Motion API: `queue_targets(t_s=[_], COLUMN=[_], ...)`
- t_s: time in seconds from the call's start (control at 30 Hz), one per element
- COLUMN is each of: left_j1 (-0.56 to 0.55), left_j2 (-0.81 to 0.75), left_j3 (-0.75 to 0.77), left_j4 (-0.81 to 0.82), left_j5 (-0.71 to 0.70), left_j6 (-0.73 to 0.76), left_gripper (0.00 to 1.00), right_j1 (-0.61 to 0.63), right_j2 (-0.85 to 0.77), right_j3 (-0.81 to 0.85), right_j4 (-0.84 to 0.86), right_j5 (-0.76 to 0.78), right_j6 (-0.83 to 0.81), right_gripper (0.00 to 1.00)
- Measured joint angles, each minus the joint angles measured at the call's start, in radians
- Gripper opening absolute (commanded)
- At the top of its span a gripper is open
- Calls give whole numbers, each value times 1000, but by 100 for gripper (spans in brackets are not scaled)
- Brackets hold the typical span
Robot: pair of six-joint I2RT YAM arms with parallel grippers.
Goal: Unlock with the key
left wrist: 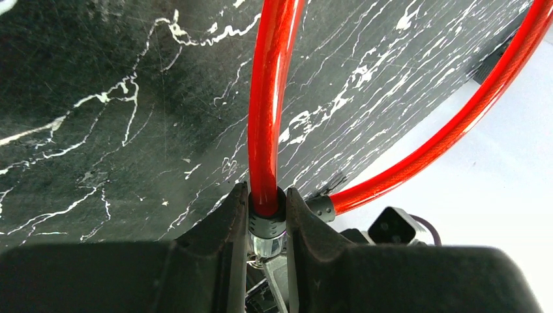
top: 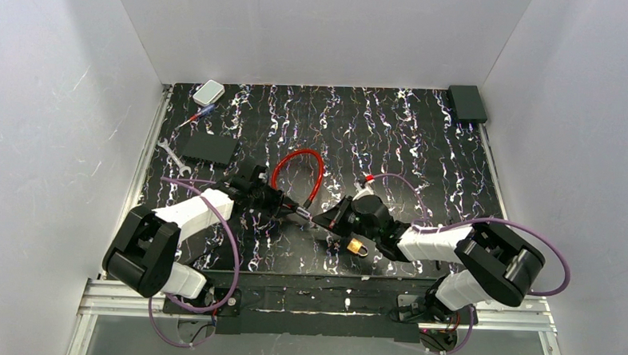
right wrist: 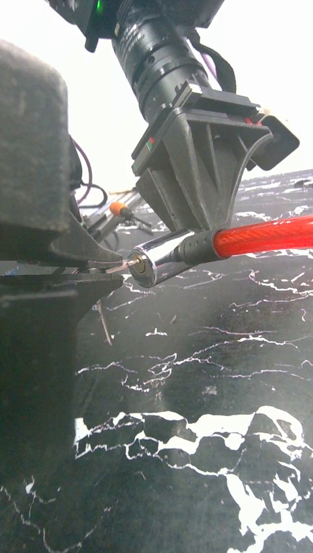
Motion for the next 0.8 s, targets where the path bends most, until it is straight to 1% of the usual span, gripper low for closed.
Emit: queue_targets(t_s=[0.17, 0.47, 0.8], left_j1=[-5, -5, -5], left_j2=[-21, -51, -83], left_j3=[0, 0, -9], left_j4=[0, -3, 51], left_j5=[-4, -18, -34], left_j6=[3, 24, 31], left_gripper=[0, 0, 0], right_j1=[-26, -61, -72], right_j2=[23, 117, 151], right_j3=[-23, -76, -91], right_j4=[84, 307, 425], right_j5=[-53, -135, -151], right_j6=[77, 227, 321], right_gripper=[1, 1, 1])
